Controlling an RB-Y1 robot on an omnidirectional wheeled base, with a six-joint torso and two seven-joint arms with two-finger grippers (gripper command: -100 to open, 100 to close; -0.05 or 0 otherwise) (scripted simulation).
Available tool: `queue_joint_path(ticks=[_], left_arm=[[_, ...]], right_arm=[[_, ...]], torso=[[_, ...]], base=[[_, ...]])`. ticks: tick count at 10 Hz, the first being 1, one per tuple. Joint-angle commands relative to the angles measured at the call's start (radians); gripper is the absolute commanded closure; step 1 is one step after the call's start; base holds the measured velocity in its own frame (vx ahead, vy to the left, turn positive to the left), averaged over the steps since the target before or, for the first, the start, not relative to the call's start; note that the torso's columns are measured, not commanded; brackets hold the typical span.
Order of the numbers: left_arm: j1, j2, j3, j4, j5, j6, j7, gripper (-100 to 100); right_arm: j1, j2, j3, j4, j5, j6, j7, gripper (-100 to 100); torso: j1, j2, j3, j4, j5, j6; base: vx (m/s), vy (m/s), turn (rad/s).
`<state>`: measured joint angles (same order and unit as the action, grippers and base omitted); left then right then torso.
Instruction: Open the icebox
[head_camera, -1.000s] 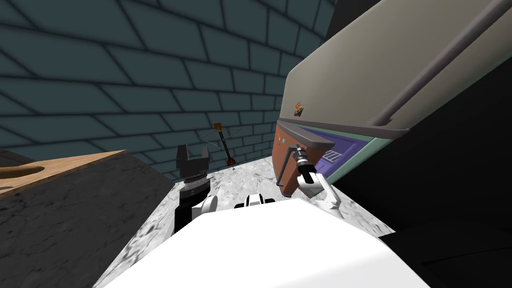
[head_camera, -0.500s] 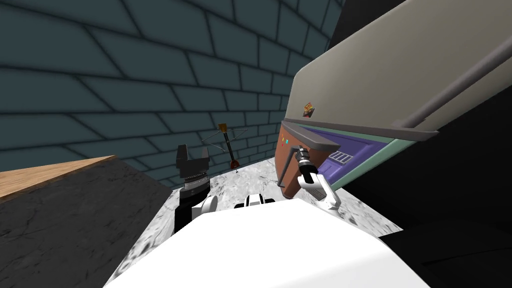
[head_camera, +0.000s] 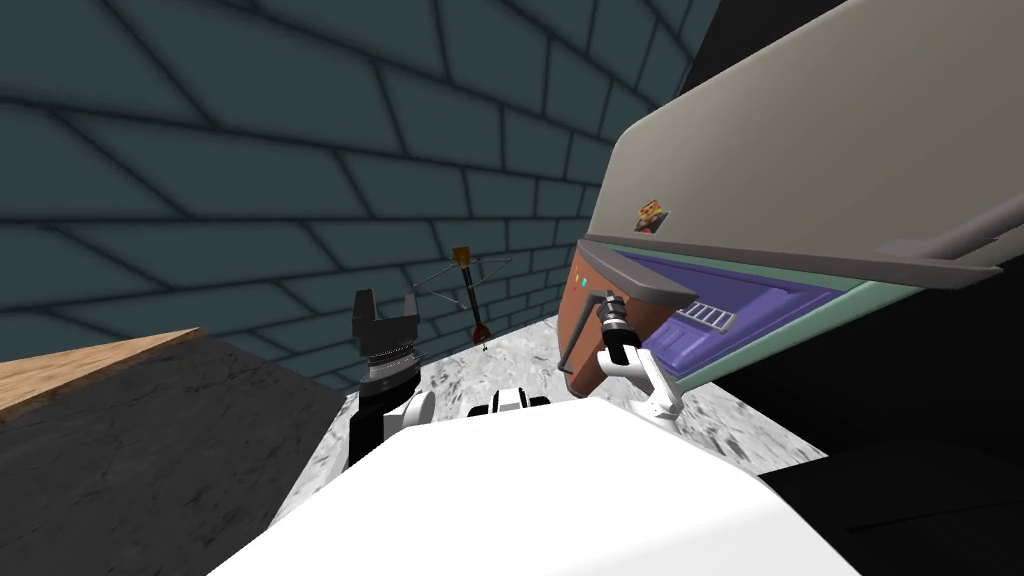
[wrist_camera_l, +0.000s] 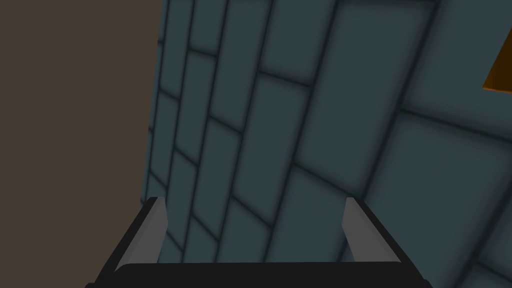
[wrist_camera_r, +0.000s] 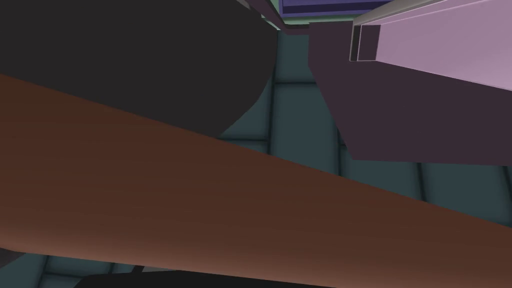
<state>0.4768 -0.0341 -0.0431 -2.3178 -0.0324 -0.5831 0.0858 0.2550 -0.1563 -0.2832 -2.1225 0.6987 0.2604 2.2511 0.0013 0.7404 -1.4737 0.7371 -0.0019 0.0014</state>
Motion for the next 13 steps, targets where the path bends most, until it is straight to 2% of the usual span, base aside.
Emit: queue_joint_path(ticks=[1, 2, 3, 6, 7, 8, 9, 10, 13], left_arm=[[0.0, 0.0, 0.0, 0.0, 0.0, 0.0, 0.0, 0], [0.0, 0.0, 0.0, 0.0, 0.0, 0.0, 0.0, 0], [0.0, 0.0, 0.0, 0.0, 0.0, 0.0, 0.0, 0], [0.0, 0.0, 0.0, 0.0, 0.0, 0.0, 0.0, 0], [0.0, 0.0, 0.0, 0.0, 0.0, 0.0, 0.0, 0], [0.0, 0.0, 0.0, 0.0, 0.0, 0.0, 0.0, 0], [0.0, 0.0, 0.0, 0.0, 0.0, 0.0, 0.0, 0], [0.0, 0.0, 0.0, 0.0, 0.0, 0.0, 0.0, 0], [0.0, 0.0, 0.0, 0.0, 0.0, 0.0, 0.0, 0]], right_arm=[[-0.003, 0.024, -0.026, 0.009, 0.019, 0.009, 0.0, 100], [-0.006, 0.014, -0.021, 0.003, 0.013, 0.004, -0.001, 100], [-0.01, 0.03, -0.042, 0.003, 0.029, 0.008, -0.003, 100], [-0.014, 0.045, -0.062, 0.003, 0.044, 0.013, -0.006, 100], [-0.017, 0.059, -0.081, 0.002, 0.059, 0.017, -0.009, 100], [-0.017, 0.059, -0.081, 0.002, 0.059, 0.017, -0.009, 100], [-0.02, 0.074, -0.101, 0.002, 0.074, 0.022, -0.011, 100], [-0.02, 0.074, -0.101, 0.002, 0.074, 0.022, -0.011, 100], [-0.026, 0.103, -0.139, 0.002, 0.103, 0.032, -0.016, 100]], torso=[[-0.004, 0.005, 0.003, 0.001, -0.001, 0.0], [-0.001, 0.005, 0.004, 0.0, -0.002, 0.002], [-0.008, 0.009, 0.006, 0.002, -0.001, 0.001], [0.003, -0.002, -0.002, 0.001, 0.003, -0.001], [0.002, -0.003, -0.002, 0.001, 0.003, -0.002], [0.003, -0.004, -0.003, 0.001, 0.004, -0.002], [-0.001, -0.003, -0.003, 0.002, 0.003, -0.003], [-0.003, -0.003, -0.003, 0.003, 0.003, -0.001], [-0.005, -0.009, -0.007, 0.003, 0.005, -0.004]], base=[[0.15, 0.299, -0.079], [0.085, 0.152, -0.019], [0.161, 0.138, -0.06], [0.159, 0.201, -0.063], [0.206, 0.248, -0.069], [0.183, 0.21, -0.054], [0.181, 0.2, -0.078], [0.225, 0.232, -0.051], [0.221, 0.243, -0.06]])
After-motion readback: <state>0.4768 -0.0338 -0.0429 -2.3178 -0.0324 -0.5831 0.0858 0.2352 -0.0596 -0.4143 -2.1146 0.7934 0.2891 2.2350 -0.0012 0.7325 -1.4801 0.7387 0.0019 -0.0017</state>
